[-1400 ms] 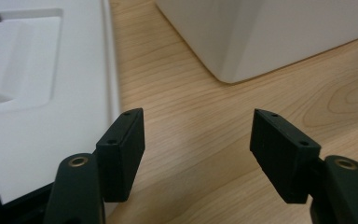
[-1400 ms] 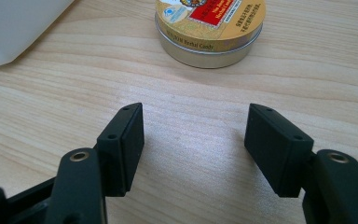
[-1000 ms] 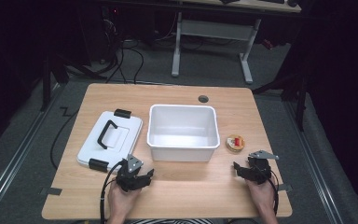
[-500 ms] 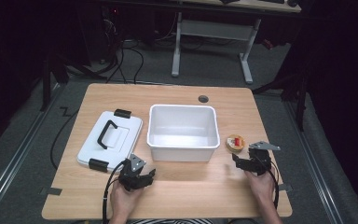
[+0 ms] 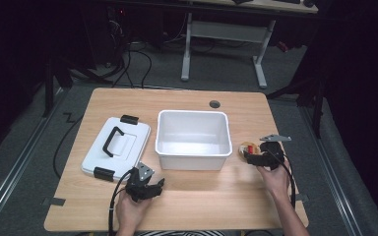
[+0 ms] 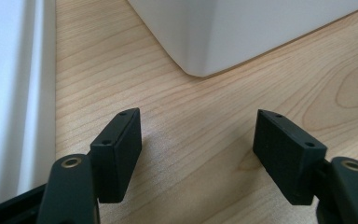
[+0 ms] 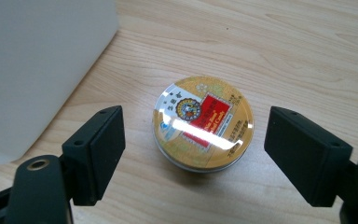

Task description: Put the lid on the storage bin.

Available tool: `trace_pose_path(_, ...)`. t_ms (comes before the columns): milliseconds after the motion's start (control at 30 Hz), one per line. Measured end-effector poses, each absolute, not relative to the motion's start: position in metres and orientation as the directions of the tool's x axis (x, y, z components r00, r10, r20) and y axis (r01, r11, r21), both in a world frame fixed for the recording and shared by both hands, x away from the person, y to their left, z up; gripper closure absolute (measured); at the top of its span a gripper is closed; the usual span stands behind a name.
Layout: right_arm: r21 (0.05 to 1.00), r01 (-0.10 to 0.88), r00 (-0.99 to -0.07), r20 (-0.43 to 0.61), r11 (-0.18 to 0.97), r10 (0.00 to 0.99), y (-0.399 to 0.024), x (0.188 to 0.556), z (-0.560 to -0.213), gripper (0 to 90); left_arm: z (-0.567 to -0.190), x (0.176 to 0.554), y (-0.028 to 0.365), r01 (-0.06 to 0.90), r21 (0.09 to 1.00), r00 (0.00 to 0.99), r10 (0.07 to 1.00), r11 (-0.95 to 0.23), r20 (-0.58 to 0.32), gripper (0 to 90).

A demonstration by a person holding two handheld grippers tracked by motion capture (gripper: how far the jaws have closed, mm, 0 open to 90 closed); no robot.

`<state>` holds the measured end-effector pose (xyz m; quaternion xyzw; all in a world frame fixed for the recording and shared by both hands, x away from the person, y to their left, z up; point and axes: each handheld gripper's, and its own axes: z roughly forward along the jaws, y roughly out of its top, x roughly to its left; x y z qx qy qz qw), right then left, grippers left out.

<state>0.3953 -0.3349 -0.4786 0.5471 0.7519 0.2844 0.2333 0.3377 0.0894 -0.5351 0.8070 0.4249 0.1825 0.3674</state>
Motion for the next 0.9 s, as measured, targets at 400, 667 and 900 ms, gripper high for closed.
trace_pose_path(400, 0.585, 0.762, -0.309, -0.047, 0.277, 0.95, -0.327, 0.433, -0.475, 14.0, -0.535, 0.338, 0.09, 0.553, 0.749, 0.571, 0.82, -0.364, -0.023, 32.4)
trace_pose_path(667, 0.524, 0.807, -0.296, -0.04, 0.272, 0.954, -0.329, 0.444, -0.488, 11.1, -0.535, 0.338, 0.09, 0.554, 0.75, 0.572, 0.82, -0.363, -0.026, 32.1)
trace_pose_path(900, 0.504, 0.82, -0.292, -0.042, 0.272, 0.956, -0.329, 0.448, -0.493, 11.1, -0.535, 0.338, 0.09, 0.553, 0.749, 0.573, 0.819, -0.364, -0.025, 32.0)
